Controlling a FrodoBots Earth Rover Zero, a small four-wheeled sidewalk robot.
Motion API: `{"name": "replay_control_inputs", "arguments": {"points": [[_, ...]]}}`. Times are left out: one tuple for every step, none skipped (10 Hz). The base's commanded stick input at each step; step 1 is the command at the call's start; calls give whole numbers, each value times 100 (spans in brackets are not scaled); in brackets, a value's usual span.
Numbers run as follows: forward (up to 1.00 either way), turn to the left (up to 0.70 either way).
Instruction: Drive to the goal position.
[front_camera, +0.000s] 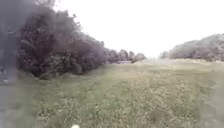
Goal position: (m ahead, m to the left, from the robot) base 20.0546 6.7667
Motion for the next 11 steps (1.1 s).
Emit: {"name": "replay_control_inputs", "arguments": {"points": [[70,0],[70,0],[70,-1],[70,-5],[70,-9],[70,-11],[70,0],[70,-6],[70,-11],[70,-8],[70,-2]]}}
